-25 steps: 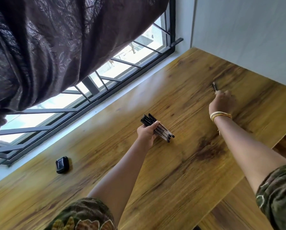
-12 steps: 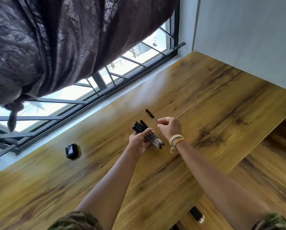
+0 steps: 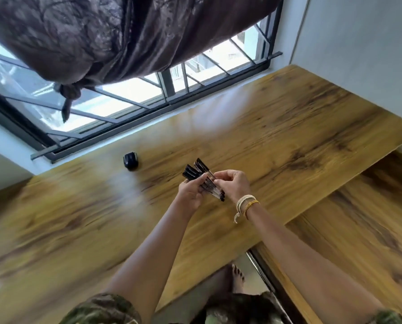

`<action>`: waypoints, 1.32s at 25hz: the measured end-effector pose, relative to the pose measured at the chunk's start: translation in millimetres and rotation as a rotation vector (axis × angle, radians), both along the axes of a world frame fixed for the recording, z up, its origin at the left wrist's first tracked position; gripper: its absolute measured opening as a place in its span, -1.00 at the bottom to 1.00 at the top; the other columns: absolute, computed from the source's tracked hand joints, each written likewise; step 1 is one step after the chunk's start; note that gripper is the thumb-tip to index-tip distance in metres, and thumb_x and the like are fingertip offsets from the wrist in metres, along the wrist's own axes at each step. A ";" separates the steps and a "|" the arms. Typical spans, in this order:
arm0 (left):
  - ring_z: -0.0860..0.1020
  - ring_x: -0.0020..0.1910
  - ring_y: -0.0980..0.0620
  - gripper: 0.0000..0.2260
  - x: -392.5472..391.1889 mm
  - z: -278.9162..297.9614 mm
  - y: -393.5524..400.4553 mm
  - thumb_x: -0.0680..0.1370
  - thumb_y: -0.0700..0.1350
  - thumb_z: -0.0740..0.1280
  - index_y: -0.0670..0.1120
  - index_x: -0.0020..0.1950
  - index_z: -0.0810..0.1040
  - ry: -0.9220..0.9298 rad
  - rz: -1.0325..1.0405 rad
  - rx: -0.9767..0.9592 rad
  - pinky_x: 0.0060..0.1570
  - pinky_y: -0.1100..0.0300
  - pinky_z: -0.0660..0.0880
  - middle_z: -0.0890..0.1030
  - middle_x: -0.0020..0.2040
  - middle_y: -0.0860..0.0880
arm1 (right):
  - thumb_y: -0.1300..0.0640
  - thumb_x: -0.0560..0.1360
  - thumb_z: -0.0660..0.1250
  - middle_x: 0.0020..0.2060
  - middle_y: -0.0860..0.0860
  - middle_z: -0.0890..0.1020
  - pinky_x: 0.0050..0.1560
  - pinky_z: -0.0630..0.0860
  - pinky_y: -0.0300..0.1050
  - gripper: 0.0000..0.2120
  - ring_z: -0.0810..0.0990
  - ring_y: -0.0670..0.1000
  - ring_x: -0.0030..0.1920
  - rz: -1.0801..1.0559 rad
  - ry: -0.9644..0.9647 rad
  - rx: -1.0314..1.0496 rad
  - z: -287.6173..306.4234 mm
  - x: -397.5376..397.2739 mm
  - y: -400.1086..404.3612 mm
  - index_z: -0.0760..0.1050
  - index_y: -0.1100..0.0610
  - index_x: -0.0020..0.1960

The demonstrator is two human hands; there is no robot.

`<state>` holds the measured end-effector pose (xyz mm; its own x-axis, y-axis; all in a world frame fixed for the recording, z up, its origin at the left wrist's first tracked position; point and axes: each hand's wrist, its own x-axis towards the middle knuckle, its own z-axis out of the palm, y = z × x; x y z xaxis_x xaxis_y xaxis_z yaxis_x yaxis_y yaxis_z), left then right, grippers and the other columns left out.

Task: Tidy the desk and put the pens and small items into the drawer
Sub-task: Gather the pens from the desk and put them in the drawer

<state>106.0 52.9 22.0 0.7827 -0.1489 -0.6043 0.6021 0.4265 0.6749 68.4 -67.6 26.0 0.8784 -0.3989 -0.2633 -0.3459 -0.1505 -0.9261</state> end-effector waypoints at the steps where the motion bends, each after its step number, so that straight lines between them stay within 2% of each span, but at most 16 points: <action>1: 0.66 -0.38 -0.02 -0.74 -11.7 1.1 6.0 0.53 -0.35 0.34 -0.35 0.22 0.49 -0.004 -0.009 -0.006 -0.28 0.10 0.64 0.61 -0.11 -0.23 | 0.25 0.37 0.49 -0.28 -0.01 0.67 -0.23 0.55 -0.32 -0.88 0.61 -0.10 -0.28 0.005 0.002 -0.025 1.7 -10.7 6.2 0.67 0.16 -0.09; 4: 0.65 -0.33 -0.04 -0.73 -45.7 1.9 23.8 0.52 -0.35 0.34 -0.36 0.22 0.49 -0.018 -0.024 -0.005 -0.24 0.08 0.64 0.61 -0.12 -0.21 | 0.24 0.38 0.49 -0.27 0.00 0.67 -0.18 0.58 -0.26 -0.86 0.61 -0.10 -0.27 0.043 -0.008 -0.044 4.5 -42.0 21.1 0.67 0.17 -0.06; 6: 0.62 -0.25 -0.08 -0.70 -62.9 2.9 32.7 0.52 -0.35 0.35 -0.37 0.24 0.49 -0.029 -0.009 -0.005 -0.17 0.06 0.61 0.60 -0.12 -0.21 | 0.24 0.39 0.48 -0.31 -0.04 0.65 -0.28 0.54 -0.37 -0.86 0.59 -0.17 -0.33 0.075 -0.017 -0.023 6.7 -57.3 26.9 0.66 0.18 -0.05; 9: 0.61 -0.22 -0.10 -0.70 -83.4 6.8 38.9 0.51 -0.36 0.36 -0.36 0.23 0.48 -0.029 0.028 -0.003 -0.22 0.10 0.63 0.60 -0.14 -0.21 | 0.25 0.40 0.47 -0.34 -0.08 0.60 -0.39 0.46 -0.44 -0.86 0.55 -0.22 -0.39 0.150 -0.001 -0.017 11.3 -73.4 30.2 0.66 0.15 -0.05; 11: 0.60 -0.20 -0.13 -0.66 -95.8 9.3 38.6 0.52 -0.36 0.35 -0.39 0.28 0.46 -0.047 0.032 0.004 -0.21 0.07 0.63 0.60 -0.08 -0.25 | 0.27 0.41 0.46 -0.30 -0.03 0.61 -0.34 0.50 -0.38 -0.84 0.56 -0.13 -0.32 0.215 0.025 0.012 13.6 -81.1 28.5 0.64 0.13 -0.02; 14: 0.59 -0.12 -0.19 -0.63 -114.3 11.1 24.3 0.52 -0.36 0.35 -0.40 0.31 0.43 -0.066 0.052 0.007 -0.04 -0.06 0.59 0.57 0.10 -0.35 | 0.28 0.42 0.45 -0.29 0.00 0.60 -0.37 0.52 -0.29 -0.80 0.57 -0.06 -0.30 0.280 0.046 0.042 17.0 -96.9 12.3 0.62 0.10 0.02; 16: 0.58 -0.12 -0.17 -0.65 -130.6 10.9 7.3 0.51 -0.38 0.34 -0.36 0.29 0.45 -0.057 0.075 -0.014 0.04 -0.10 0.55 0.58 0.05 -0.31 | 0.27 0.42 0.45 -0.26 0.04 0.61 -0.26 0.63 -0.11 -0.78 0.60 -0.01 -0.27 0.286 0.038 0.076 15.4 -113.2 -4.4 0.60 0.08 0.04; 18: 0.58 -0.13 -0.16 -0.69 -158.4 10.8 -18.5 0.51 -0.39 0.34 -0.31 0.25 0.47 -0.059 0.132 -0.043 0.05 -0.12 0.53 0.59 -0.03 -0.25 | 0.25 0.42 0.45 -0.20 0.10 0.63 -0.12 0.65 0.02 -0.81 0.63 0.05 -0.20 0.332 0.044 0.090 12.0 -137.8 -31.1 0.58 0.07 0.00; 22: 0.64 -0.19 -0.15 -0.84 -223.2 3.0 -76.6 0.54 -0.35 0.32 -0.25 0.11 0.54 -0.035 0.133 -0.038 -0.12 -0.10 0.61 0.63 -0.11 -0.21 | 0.24 0.41 0.47 -0.14 0.14 0.66 -0.10 0.65 0.04 -0.83 0.67 0.11 -0.14 0.421 0.106 0.056 2.3 -190.0 -89.5 0.52 0.06 -0.09; 27: 0.63 -0.12 -0.14 -0.87 -284.1 -3.3 -144.8 0.58 -0.30 0.27 -0.28 0.09 0.55 0.024 0.099 -0.041 -0.07 -0.07 0.60 0.62 -0.05 -0.23 | 0.31 0.40 0.47 -0.08 0.16 0.64 -0.09 0.64 0.03 -0.81 0.65 0.10 -0.10 0.457 0.206 0.080 -0.7 -244.9 -157.6 0.53 0.19 -0.03; 30: 0.64 -0.13 -0.12 -0.86 -309.1 -6.6 -171.1 0.58 -0.33 0.27 -0.29 0.12 0.53 0.082 0.070 -0.015 -0.10 -0.01 0.62 0.62 -0.07 -0.23 | 0.32 0.44 0.43 -0.07 0.19 0.64 -0.17 0.63 -0.04 -0.78 0.65 0.09 -0.14 0.520 0.321 0.088 -3.1 -269.6 -186.3 0.54 0.31 0.07; 33: 0.67 -0.22 -0.07 -0.79 -327.8 -10.7 -191.3 0.57 -0.36 0.27 -0.30 0.20 0.50 0.142 0.024 0.058 -0.23 0.04 0.64 0.64 -0.11 -0.21 | 0.27 0.47 0.42 -0.09 0.18 0.64 -0.19 0.61 -0.06 -0.79 0.64 0.06 -0.19 0.587 0.438 0.087 -7.4 -291.0 -204.1 0.53 0.28 0.08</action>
<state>-221.8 -138.4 11.3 0.6917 -0.0924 -0.7163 0.6833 0.4048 0.6076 -222.6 -271.7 18.6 0.7477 0.1432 -0.6484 -0.5719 -0.3572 -0.7385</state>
